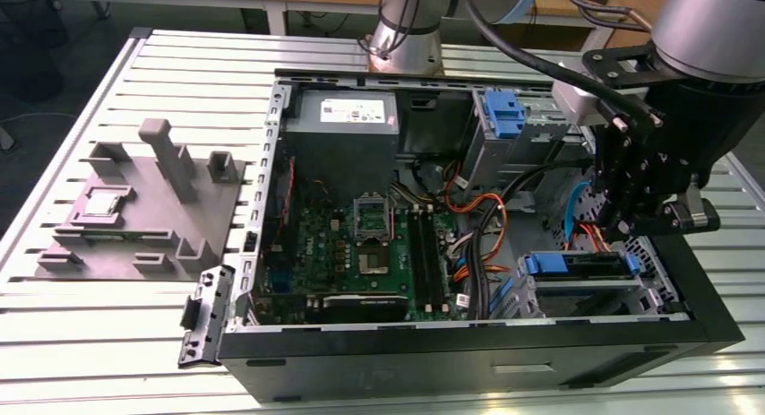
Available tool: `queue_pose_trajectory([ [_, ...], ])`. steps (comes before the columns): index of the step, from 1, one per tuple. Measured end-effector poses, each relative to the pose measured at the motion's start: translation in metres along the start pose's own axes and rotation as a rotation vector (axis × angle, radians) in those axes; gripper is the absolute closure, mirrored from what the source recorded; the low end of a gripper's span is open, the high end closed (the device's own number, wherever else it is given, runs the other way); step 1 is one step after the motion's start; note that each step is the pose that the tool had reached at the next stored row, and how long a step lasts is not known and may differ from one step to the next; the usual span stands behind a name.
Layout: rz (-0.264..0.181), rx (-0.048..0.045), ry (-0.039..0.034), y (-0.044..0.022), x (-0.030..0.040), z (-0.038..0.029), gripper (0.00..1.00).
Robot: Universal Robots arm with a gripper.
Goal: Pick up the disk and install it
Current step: 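Insert the second disk wire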
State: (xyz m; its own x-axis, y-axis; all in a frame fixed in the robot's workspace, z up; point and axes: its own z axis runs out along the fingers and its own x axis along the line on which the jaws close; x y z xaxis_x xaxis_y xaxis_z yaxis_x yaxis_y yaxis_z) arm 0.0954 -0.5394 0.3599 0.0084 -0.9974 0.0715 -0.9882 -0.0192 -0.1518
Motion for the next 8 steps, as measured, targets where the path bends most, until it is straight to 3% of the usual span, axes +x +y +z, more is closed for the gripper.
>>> queue_pose_trajectory([
  [8, 0.0, -0.0001, -0.0007, 0.0, 0.0, -0.0001, 0.76],
])
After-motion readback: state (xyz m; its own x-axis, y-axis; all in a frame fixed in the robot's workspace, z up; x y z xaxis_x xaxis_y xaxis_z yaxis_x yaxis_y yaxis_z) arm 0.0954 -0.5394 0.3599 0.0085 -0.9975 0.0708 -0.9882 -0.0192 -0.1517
